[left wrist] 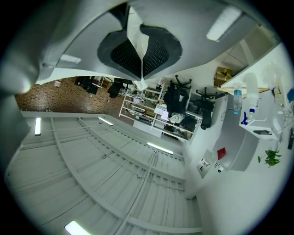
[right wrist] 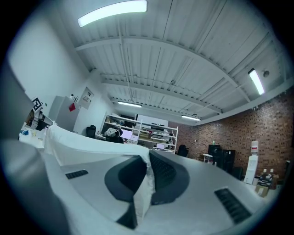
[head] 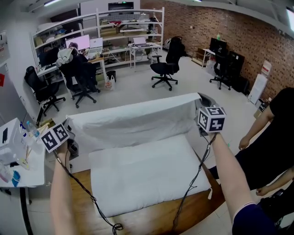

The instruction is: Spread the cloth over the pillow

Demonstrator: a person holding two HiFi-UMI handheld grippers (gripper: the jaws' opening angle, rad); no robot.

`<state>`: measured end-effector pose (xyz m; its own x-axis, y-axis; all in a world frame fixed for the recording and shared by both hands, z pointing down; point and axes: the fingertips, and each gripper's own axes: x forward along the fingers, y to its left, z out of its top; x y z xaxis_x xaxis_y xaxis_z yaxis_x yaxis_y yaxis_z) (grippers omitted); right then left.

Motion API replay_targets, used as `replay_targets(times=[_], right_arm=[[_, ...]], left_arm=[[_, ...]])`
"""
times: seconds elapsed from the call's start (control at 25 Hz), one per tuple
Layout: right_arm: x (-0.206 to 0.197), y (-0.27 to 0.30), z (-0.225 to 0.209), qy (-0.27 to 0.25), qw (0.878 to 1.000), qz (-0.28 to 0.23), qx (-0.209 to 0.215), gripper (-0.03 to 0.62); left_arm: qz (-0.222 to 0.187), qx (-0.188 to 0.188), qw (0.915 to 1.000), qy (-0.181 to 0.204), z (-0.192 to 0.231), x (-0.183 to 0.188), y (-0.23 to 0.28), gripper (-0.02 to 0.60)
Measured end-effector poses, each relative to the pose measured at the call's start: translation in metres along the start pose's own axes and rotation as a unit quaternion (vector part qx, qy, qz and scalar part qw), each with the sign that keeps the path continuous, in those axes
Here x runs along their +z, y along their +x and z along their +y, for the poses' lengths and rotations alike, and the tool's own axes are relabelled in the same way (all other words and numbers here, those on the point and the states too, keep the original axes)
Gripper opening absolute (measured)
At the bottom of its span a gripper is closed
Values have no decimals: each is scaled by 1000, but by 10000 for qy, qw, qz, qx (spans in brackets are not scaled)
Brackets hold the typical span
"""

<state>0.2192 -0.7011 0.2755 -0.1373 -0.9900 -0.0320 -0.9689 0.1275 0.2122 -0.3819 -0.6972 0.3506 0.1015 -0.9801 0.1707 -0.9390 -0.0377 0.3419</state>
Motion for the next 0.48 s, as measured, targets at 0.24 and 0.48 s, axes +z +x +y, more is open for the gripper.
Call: replay_targets(times=[0.24, 0.48], right_arm=[[-17, -31, 2, 35, 9999, 101, 74, 8], [-26, -66, 9, 102, 9997, 142, 170, 8]], left_arm=[[128, 60, 9999, -58, 1, -26, -31, 18], [282, 129, 9994, -155, 4, -43, -65, 18]])
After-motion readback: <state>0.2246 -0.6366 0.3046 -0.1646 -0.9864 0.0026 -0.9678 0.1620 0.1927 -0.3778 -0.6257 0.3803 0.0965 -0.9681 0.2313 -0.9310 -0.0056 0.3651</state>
